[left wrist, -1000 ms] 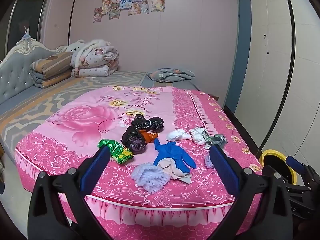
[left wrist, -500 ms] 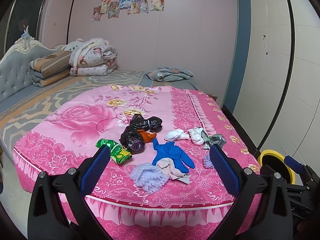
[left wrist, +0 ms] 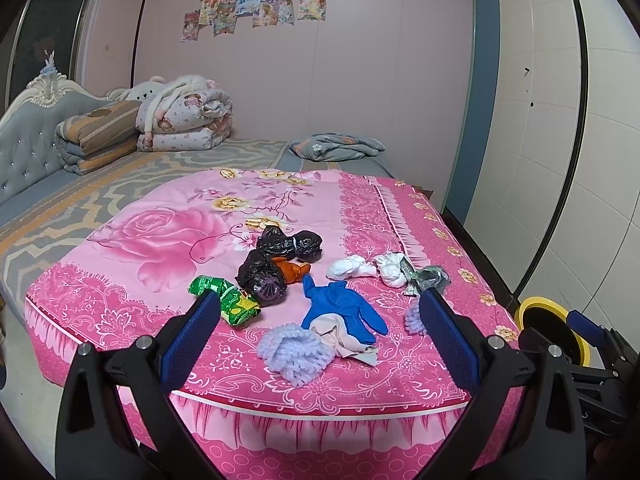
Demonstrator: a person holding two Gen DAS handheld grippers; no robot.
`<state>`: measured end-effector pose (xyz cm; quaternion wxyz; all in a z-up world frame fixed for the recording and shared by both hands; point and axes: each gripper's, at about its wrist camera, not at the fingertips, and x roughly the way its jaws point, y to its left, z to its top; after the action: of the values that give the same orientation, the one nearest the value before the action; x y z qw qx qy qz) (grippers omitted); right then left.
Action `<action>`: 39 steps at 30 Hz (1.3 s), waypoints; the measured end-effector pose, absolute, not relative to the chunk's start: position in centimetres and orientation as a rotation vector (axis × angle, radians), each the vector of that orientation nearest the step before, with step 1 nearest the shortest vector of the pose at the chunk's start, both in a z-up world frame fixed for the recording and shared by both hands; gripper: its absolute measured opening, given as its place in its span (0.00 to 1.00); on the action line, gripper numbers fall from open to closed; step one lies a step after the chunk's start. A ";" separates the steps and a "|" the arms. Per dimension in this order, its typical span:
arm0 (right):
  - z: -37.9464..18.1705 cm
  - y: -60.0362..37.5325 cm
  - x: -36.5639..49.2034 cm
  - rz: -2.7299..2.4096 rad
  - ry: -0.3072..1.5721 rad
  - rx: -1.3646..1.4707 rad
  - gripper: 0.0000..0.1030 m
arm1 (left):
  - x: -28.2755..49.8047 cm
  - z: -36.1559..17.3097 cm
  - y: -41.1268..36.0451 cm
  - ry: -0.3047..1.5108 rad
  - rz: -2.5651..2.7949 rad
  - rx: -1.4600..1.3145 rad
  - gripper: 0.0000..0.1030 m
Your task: Collect trash
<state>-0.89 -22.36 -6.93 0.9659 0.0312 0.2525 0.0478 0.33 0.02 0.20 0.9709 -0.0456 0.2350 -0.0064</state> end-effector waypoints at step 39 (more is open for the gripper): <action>-7.5 -22.1 -0.8 0.095 0.526 0.073 0.93 | 0.8 -0.8 0.8 0.502 -0.026 -0.111 0.92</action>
<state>-0.76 -22.13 -7.55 0.9638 0.0360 0.2599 0.0469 0.82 0.77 -0.78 0.9671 -0.0550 0.2481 -0.0130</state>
